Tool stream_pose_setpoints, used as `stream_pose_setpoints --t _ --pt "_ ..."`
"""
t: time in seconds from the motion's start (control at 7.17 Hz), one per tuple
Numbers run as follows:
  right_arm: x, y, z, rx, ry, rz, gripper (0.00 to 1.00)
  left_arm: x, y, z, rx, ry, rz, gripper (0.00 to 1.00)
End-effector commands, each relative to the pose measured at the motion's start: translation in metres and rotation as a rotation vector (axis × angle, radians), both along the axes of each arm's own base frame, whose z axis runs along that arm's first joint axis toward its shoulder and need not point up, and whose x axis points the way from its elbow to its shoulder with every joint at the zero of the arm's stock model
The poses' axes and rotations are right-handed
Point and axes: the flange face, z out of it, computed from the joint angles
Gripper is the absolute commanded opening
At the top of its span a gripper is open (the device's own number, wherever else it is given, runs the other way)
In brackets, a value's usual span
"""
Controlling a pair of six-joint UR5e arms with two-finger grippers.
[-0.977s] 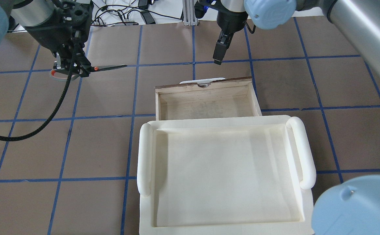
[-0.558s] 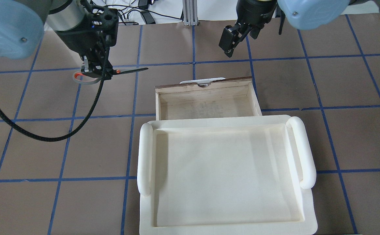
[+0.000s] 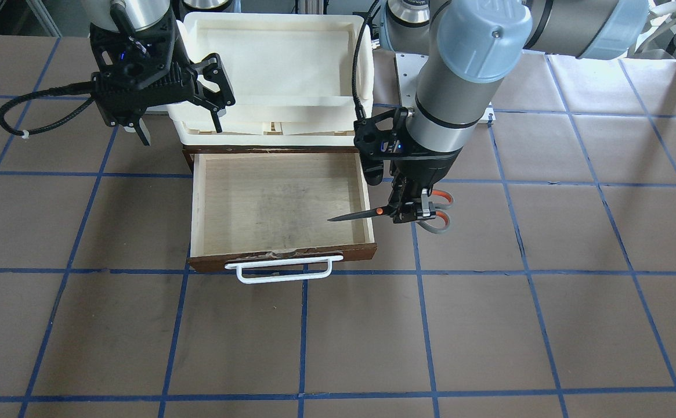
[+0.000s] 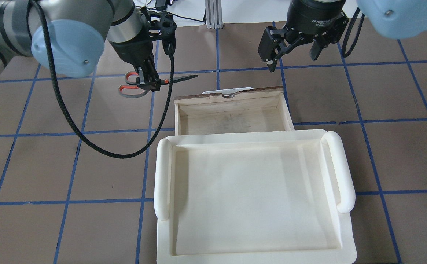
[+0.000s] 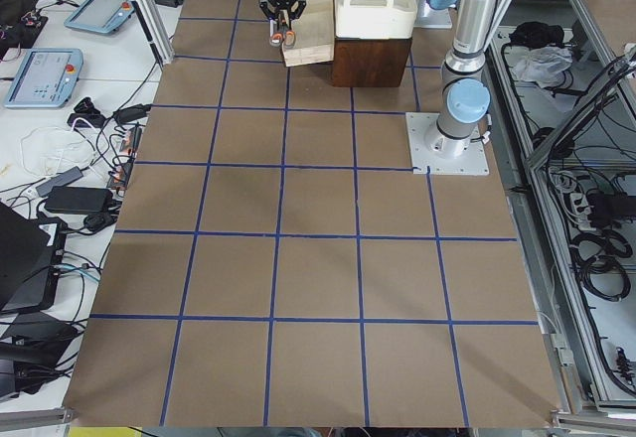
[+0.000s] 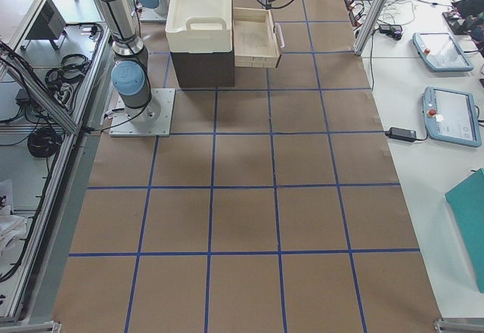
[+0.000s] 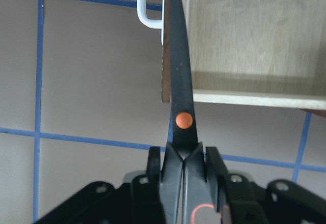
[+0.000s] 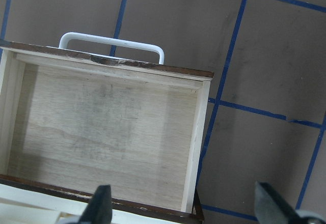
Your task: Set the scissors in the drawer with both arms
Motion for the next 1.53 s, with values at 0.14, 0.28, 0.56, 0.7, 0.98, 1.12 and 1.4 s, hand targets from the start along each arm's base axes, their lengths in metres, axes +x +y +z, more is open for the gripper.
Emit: stream_pose_setpoints --t 0.14,0.28,0.56,0.7,0.98,1.12,1.4 --pt "-0.001 0.000 0.004 -0.012 -0.012 -0.071 1.00 -0.050 0.002 -0.030 0.015 0.003 0.083 0.00" --pt "-0.002 0.000 0.004 -0.017 -0.011 -0.070 1.00 -0.059 0.005 -0.035 0.023 0.000 0.091 0.00" --pt "-0.003 -0.002 0.000 -0.030 0.001 -0.060 1.00 -0.084 0.018 -0.042 0.026 0.000 0.131 0.00" --pt "-0.003 -0.002 -0.004 -0.029 0.003 -0.060 1.00 -0.090 0.021 -0.053 0.040 -0.006 0.149 0.00" --pt "-0.003 -0.003 -0.003 -0.041 0.003 -0.057 1.00 -0.102 0.029 -0.066 0.020 0.009 0.166 0.00" --pt "-0.003 -0.003 -0.003 -0.041 0.003 -0.057 1.00 -0.118 0.043 -0.078 0.021 0.006 0.142 0.00" --pt "-0.003 -0.003 -0.003 -0.041 0.004 -0.057 1.00 -0.128 0.046 -0.089 0.009 0.020 0.141 0.00"
